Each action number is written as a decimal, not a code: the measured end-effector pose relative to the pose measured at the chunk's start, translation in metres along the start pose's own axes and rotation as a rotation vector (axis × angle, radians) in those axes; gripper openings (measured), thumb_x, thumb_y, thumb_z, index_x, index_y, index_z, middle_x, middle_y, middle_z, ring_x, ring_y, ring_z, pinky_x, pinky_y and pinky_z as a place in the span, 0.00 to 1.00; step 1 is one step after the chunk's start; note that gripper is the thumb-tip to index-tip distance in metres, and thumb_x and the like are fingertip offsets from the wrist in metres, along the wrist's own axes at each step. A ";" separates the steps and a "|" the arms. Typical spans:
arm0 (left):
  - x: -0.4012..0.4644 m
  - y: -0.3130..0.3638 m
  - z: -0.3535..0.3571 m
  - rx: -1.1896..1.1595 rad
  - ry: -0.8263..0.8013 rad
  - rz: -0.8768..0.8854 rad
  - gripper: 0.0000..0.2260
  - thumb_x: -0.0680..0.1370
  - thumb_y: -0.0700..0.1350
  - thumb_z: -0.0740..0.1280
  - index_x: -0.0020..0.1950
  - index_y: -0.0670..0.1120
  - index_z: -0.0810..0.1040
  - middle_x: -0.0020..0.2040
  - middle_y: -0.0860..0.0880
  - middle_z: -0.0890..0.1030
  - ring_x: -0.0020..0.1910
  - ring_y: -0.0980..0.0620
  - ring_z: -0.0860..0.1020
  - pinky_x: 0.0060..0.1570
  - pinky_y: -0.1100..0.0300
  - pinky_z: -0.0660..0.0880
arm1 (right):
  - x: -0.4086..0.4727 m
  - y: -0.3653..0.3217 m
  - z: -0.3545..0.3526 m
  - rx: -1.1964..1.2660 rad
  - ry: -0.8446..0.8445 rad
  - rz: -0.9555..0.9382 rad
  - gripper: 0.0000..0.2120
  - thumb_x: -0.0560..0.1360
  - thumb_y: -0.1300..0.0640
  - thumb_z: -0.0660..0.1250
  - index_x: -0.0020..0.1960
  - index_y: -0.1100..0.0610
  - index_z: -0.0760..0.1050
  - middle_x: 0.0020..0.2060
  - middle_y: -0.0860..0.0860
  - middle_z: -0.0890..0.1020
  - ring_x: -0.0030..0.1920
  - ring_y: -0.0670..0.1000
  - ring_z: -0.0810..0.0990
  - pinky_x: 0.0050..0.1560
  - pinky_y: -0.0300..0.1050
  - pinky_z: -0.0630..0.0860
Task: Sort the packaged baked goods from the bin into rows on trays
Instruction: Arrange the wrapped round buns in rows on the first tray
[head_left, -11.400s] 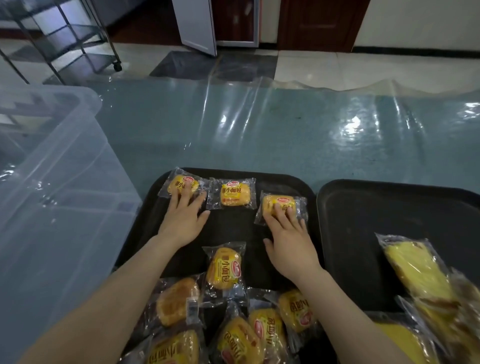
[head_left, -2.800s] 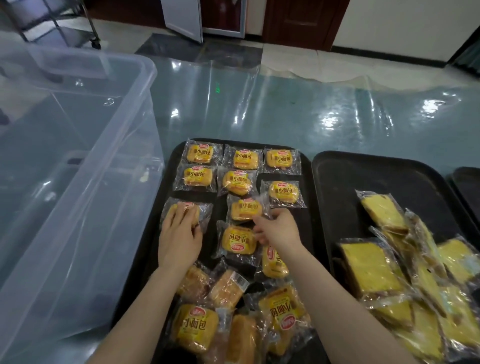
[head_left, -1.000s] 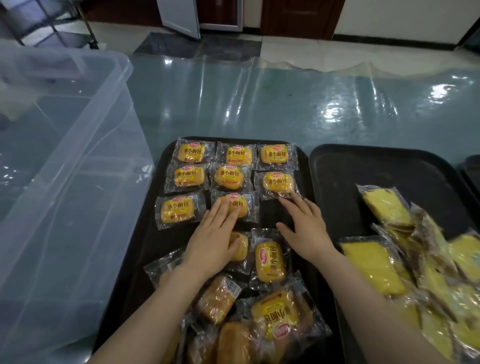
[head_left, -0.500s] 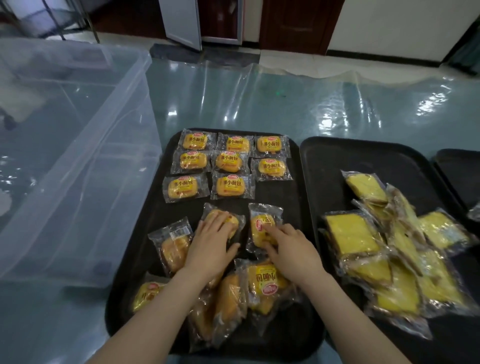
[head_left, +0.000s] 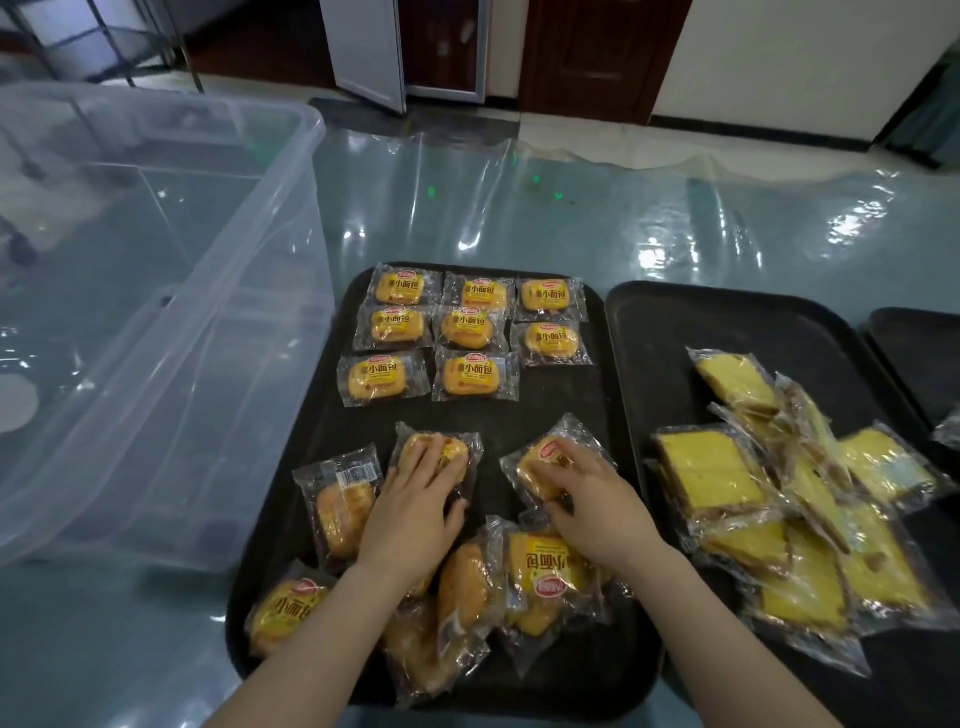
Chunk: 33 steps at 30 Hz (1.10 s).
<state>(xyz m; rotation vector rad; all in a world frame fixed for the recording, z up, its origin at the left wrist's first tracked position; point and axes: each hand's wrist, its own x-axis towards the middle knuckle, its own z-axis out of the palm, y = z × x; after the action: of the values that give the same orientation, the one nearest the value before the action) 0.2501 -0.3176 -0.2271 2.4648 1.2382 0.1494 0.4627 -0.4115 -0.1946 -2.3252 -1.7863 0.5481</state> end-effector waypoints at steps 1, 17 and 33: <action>0.000 0.000 -0.001 0.003 -0.007 0.001 0.26 0.80 0.56 0.55 0.75 0.61 0.48 0.75 0.57 0.39 0.73 0.57 0.37 0.70 0.55 0.41 | -0.001 0.001 0.000 -0.033 -0.013 0.044 0.27 0.77 0.46 0.61 0.75 0.39 0.58 0.78 0.47 0.52 0.77 0.54 0.49 0.72 0.56 0.61; 0.015 0.008 -0.014 -0.017 -0.171 -0.057 0.29 0.80 0.55 0.58 0.77 0.58 0.47 0.76 0.55 0.38 0.73 0.54 0.35 0.67 0.56 0.36 | 0.091 0.025 -0.003 -0.135 -0.030 0.047 0.38 0.79 0.42 0.58 0.78 0.48 0.38 0.77 0.50 0.38 0.75 0.59 0.35 0.72 0.59 0.41; 0.053 0.031 -0.008 0.068 -0.064 0.058 0.28 0.81 0.52 0.56 0.75 0.61 0.43 0.75 0.57 0.37 0.72 0.57 0.31 0.67 0.58 0.30 | 0.128 0.035 -0.018 -0.066 0.180 -0.103 0.28 0.82 0.50 0.53 0.78 0.46 0.46 0.77 0.46 0.42 0.74 0.51 0.32 0.71 0.53 0.35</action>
<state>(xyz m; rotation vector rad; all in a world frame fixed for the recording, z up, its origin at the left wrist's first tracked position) 0.3038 -0.2900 -0.2117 2.5447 1.1637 0.0445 0.5288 -0.2964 -0.2142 -2.2275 -1.8518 0.2588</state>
